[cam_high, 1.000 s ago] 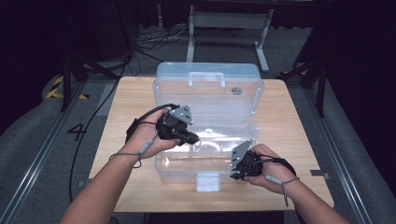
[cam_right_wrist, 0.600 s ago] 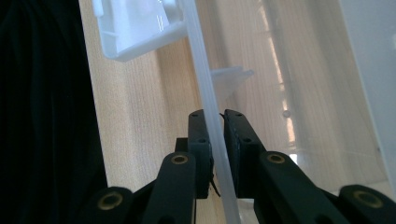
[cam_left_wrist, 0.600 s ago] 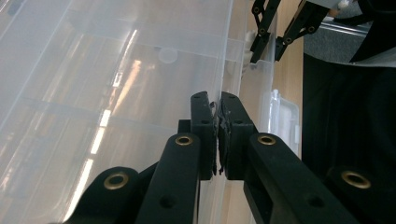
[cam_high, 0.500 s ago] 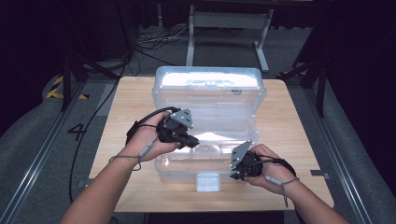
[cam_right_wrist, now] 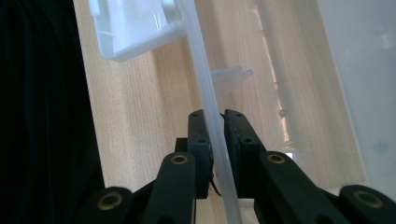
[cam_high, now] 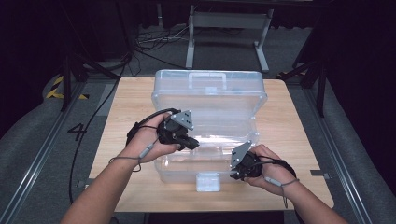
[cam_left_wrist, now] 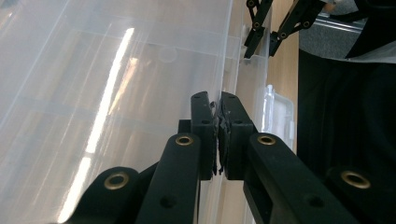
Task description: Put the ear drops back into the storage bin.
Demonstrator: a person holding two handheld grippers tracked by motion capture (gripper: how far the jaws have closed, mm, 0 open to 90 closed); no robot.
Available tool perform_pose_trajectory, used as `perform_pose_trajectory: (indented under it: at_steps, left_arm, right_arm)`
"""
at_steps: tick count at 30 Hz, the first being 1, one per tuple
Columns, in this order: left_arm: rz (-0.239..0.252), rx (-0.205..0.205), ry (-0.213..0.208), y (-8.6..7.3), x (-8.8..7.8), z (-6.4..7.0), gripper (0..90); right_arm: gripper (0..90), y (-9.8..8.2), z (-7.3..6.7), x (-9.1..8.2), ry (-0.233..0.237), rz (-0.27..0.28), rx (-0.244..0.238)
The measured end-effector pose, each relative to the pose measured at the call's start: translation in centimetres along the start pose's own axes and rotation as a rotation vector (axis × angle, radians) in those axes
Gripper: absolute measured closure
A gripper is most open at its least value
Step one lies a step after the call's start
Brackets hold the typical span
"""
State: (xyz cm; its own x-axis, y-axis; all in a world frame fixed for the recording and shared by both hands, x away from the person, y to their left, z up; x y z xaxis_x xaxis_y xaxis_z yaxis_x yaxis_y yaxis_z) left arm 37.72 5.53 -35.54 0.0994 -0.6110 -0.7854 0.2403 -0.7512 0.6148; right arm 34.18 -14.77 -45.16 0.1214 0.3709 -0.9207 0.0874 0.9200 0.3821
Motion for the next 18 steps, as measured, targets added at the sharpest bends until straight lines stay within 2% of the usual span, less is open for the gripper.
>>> perform_pose_trajectory:
  at_steps: [6, 9, 18]
  left_arm:
    - [0.009, 0.000, 0.019, 0.0, 0.0, 0.1, 86.2]
    - [0.013, -0.002, 0.013, 0.0, 0.0, 0.1, 86.2]
    - [0.014, -0.002, 0.010, 0.0, 0.0, 0.0, 86.2]
  right_arm:
    - [80.7, 0.0, 0.0, -0.1, 0.004, 0.010, 0.007]
    - [79.8, 0.1, 0.0, -0.2, 0.003, 0.019, 0.010]
    - [80.1, 0.4, -0.1, -1.8, 0.004, 0.053, 0.010]
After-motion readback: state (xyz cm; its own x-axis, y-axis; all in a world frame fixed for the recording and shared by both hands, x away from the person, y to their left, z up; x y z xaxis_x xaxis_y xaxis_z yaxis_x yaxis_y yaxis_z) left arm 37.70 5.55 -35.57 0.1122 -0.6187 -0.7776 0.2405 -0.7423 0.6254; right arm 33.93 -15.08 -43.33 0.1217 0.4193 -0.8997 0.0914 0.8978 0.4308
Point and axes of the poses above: each handheld gripper's, and its own axes: x roughly forward along the jaws, y roughly out of its top, z roughly to its right, the point moved 6 cm from there along x, roughly forward along the jaws, and after that the axes turned 3 degrees about -x, right-handed, at the moved point
